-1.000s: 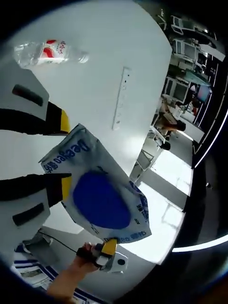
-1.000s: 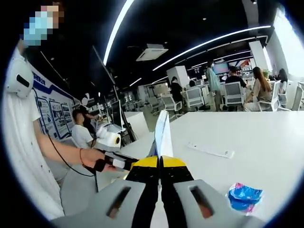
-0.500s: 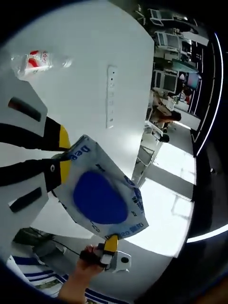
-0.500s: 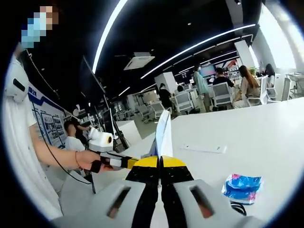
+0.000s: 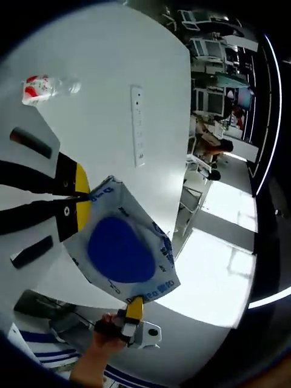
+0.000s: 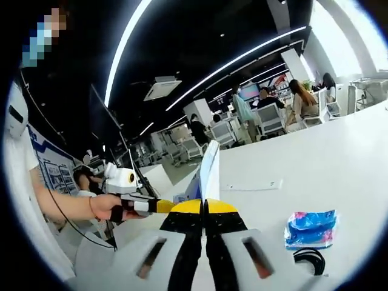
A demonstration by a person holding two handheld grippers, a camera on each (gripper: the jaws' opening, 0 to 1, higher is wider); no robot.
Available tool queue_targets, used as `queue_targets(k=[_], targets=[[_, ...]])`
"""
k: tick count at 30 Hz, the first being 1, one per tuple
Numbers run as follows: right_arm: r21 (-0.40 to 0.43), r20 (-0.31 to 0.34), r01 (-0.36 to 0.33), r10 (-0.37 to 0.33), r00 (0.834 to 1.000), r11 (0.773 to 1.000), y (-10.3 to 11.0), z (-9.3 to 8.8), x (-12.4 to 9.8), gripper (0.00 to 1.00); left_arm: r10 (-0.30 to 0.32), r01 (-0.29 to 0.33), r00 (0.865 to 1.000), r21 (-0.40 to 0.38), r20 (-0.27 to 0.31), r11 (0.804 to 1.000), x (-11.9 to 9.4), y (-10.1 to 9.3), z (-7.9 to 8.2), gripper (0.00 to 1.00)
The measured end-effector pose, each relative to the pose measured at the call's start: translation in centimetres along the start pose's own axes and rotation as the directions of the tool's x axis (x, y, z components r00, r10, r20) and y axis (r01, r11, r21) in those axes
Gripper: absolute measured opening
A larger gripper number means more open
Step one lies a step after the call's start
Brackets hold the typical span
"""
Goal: Arrange the tabletop items into an orderly group along one side of the table until the central work area is clear of visible clutter.
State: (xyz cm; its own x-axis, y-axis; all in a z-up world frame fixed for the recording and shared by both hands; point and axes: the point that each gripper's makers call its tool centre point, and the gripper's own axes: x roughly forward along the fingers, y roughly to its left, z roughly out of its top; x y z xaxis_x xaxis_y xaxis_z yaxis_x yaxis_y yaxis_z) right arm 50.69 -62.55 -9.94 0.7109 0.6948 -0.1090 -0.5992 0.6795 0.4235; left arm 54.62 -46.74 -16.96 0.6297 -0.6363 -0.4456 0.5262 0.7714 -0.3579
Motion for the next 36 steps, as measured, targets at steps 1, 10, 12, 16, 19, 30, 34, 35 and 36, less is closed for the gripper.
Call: queue_targets(k=[1, 10, 12, 16, 19, 30, 34, 35, 36], targets=[[0.007, -0.003, 0.012, -0.012, 1.0, 1.0, -0.3, -0.3, 0.1, 0.0, 0.001, -0.001, 1.0, 0.004, -0.006, 1.0, 0.0, 0.0, 0.1, 0.0], [0.065, -0.009, 0.077, -0.076, 0.997, 0.995, -1.9, -2.0, 1.0, 0.0, 0.023, -0.023, 0.999, 0.009, -0.032, 1.0, 0.5, 1.2, 0.5, 0.0], [0.079, -0.009, 0.1, -0.099, 0.995, 0.992, -2.5, -2.1, 1.4, 0.0, 0.031, -0.03, 0.999, 0.009, -0.033, 0.999, 0.7, 1.5, 0.7, 0.0], [0.075, -0.023, 0.132, -0.131, 0.991, 0.988, -3.3, -2.6, 2.5, 0.0, 0.043, -0.043, 0.998, 0.012, -0.035, 0.999, 1.2, 2.3, 1.1, 0.0], [0.067, -0.037, 0.157, -0.155, 0.987, 0.985, -3.9, -3.1, 3.4, 0.0, 0.059, -0.058, 0.997, 0.017, -0.042, 0.998, 1.5, 3.3, 1.2, 0.0], [-0.014, -0.152, 0.323, -0.321, 0.935, 0.946, -8.3, -6.8, 6.1, 0.0, 0.081, -0.079, 0.991, 0.021, -0.106, 0.997, 5.3, 6.4, -0.3, 0.0], [-0.037, -0.185, 0.356, -0.357, 0.916, 0.934, -9.5, -7.9, 6.8, 0.0, 0.083, -0.081, 0.989, 0.018, -0.125, 0.997, 6.8, 7.3, -0.9, 0.0], [-0.048, -0.199, 0.367, -0.369, 0.908, 0.929, -10.1, -8.3, 7.0, 0.0, 0.081, -0.08, 0.988, 0.013, -0.13, 0.997, 7.0, 7.4, -1.0, 0.0], [-0.054, -0.206, 0.372, -0.375, 0.904, 0.927, -10.4, -8.5, 7.1, 0.0, 0.08, -0.079, 0.988, 0.013, -0.135, 0.997, 7.3, 7.6, -1.3, 0.0]])
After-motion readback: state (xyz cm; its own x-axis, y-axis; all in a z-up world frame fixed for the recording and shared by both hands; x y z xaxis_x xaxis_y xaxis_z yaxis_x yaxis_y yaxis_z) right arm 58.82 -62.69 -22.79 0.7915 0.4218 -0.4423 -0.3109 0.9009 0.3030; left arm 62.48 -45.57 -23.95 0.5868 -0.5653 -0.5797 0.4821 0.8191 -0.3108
